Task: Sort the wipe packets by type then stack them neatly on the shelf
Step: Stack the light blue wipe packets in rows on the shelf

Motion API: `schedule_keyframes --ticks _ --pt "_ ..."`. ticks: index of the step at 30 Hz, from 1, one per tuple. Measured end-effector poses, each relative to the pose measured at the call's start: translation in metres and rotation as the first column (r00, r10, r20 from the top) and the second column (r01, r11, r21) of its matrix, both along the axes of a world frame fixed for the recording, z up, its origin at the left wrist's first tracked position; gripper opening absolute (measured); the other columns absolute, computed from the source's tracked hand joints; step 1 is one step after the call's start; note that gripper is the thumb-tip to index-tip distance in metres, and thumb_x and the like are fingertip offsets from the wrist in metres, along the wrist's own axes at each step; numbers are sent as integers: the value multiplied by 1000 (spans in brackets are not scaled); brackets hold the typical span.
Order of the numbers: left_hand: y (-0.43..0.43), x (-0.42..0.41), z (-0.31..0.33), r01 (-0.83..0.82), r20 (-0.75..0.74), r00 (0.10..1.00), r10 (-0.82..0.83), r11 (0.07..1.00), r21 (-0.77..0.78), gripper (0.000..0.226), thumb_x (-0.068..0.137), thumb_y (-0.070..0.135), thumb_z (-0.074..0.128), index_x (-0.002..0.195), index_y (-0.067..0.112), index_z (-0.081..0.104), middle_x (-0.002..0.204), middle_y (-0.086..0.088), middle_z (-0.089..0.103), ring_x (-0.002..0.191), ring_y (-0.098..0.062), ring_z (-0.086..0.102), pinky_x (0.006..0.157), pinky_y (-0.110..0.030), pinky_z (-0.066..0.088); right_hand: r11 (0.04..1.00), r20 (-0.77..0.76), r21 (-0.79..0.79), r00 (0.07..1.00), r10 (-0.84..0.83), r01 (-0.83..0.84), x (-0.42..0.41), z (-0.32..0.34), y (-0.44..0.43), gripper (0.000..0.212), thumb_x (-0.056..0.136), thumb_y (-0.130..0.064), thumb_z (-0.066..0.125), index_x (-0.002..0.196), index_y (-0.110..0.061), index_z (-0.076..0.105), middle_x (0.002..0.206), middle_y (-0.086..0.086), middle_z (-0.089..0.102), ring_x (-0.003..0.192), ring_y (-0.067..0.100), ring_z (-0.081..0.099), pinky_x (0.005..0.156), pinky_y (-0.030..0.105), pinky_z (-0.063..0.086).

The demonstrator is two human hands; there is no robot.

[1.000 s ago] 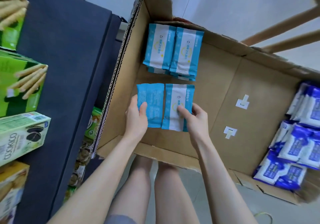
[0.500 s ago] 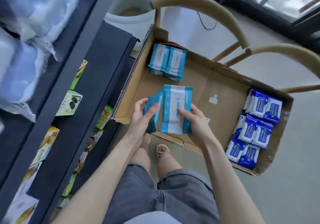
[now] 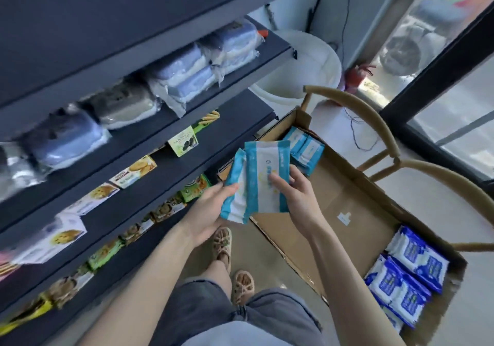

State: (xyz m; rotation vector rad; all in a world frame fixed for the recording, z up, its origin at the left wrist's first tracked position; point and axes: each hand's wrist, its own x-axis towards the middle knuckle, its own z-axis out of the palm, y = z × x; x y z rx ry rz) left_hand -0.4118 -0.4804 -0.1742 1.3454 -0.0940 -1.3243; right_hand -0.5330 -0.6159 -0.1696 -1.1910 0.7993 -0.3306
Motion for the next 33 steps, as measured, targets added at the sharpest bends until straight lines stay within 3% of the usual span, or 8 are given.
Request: schedule_keyframes --ticks 2,6,9,14,19,26,29,33 --pt "22 7 23 -90 79 993 90 996 3 31 98 25 47 125 14 56 120 -10 65 112 -28 61 98 -46 46 997 29 -39 998 60 -59 16 18 8 18 93 -17 58 110 -20 61 109 2 70 99 21 66 82 34 55" --pt "63 28 70 -267 192 942 276 961 -71 23 98 23 44 117 17 57 108 -5 71 95 -22 69 74 -42 59 973 98 -113 972 212 -201 60 54 29 22 91 -6 58 107 -19 60 106 2 70 93 17 67 75 27 57" --pt "100 48 99 -380 265 879 397 918 -114 17 97 15 47 110 13 57 102 -6 72 84 -17 71 62 -33 59 934 140 -169 931 338 -313 96 79 54 28 88 2 58 113 -11 58 106 5 70 90 15 68 71 25 56" --pt "172 86 132 -473 392 766 510 859 -193 26 90 -2 53 110 14 58 105 -3 72 91 -16 70 68 -27 58 873 200 -270 864 463 -405 162 113 103 31 85 1 64 113 -11 56 100 -3 72 86 8 69 68 22 54" --pt "240 133 160 -593 576 538 616 762 -261 28 85 0 63 110 13 58 103 0 72 96 -15 69 80 -29 55 822 242 -317 798 553 -473 227 139 160 27 84 -4 68 107 -14 57 101 -4 73 91 17 70 75 31 58" --pt "310 213 186 -653 501 431 750 643 -401 37 82 -7 63 105 19 52 106 -1 70 93 -14 69 69 -35 56 827 328 -184 760 561 -531 311 164 245 29 85 -2 65 111 -8 53 103 7 72 89 25 69 73 37 56" --pt "330 244 192 -645 428 437 791 608 -464 46 84 -9 60 113 24 52 110 -1 69 99 -17 67 72 -39 56 829 382 -81 751 539 -554 339 168 274 27 87 -1 62 111 -9 51 106 8 70 87 22 69 66 34 55" --pt "349 279 194 -668 290 457 840 540 -512 34 91 0 54 116 22 54 113 -2 68 96 -21 68 72 -40 54 831 439 6 748 498 -557 371 168 306 25 87 -1 61 108 -10 50 101 5 72 84 18 68 66 32 57"
